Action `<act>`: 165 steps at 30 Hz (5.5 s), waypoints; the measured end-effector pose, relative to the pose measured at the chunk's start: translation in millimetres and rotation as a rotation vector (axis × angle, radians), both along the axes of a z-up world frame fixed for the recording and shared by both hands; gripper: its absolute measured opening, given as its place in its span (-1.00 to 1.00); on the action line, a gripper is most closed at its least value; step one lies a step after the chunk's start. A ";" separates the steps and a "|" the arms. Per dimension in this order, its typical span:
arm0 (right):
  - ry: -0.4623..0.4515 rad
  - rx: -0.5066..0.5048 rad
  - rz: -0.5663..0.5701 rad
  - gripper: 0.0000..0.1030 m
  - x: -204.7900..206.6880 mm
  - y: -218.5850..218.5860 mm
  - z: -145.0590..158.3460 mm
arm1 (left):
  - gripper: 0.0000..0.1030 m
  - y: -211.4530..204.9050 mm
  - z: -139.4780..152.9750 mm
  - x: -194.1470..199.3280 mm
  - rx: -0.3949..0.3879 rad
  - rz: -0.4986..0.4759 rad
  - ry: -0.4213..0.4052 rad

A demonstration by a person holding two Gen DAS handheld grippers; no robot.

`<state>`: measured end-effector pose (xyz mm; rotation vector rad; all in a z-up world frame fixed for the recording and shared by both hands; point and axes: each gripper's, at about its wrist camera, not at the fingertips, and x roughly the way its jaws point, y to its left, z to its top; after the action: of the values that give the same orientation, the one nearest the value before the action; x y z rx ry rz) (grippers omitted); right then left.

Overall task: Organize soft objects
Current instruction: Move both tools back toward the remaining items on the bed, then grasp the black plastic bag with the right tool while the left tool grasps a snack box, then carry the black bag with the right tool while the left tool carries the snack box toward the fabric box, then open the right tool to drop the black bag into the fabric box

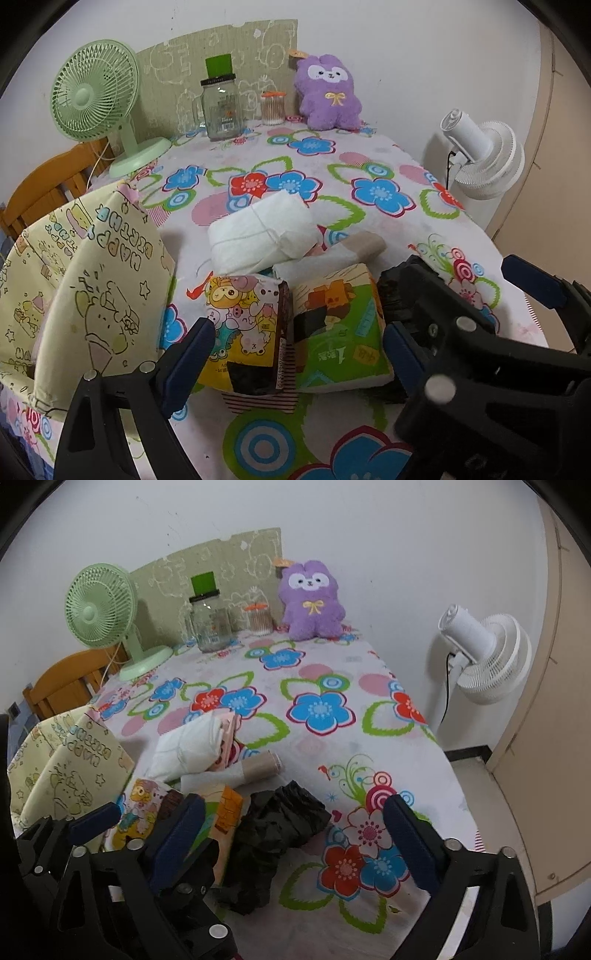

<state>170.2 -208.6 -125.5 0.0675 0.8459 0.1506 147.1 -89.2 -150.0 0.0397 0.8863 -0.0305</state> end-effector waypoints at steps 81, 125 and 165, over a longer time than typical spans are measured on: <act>-0.028 -0.024 -0.049 -0.27 -41.9 3.2 50.6 | -0.94 -11.4 52.8 -43.8 0.015 -0.133 -0.079; -0.185 0.003 0.028 -0.27 -45.1 54.1 125.0 | -1.00 38.5 125.4 -55.5 0.091 -0.089 -0.248; -0.107 0.014 0.216 -0.27 -2.5 193.2 104.7 | -1.00 169.5 102.4 -28.7 0.069 0.069 -0.165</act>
<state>167.7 -15.4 -20.8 -0.0187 0.7438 0.3603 118.4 80.3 -47.6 0.0748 0.7229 0.0664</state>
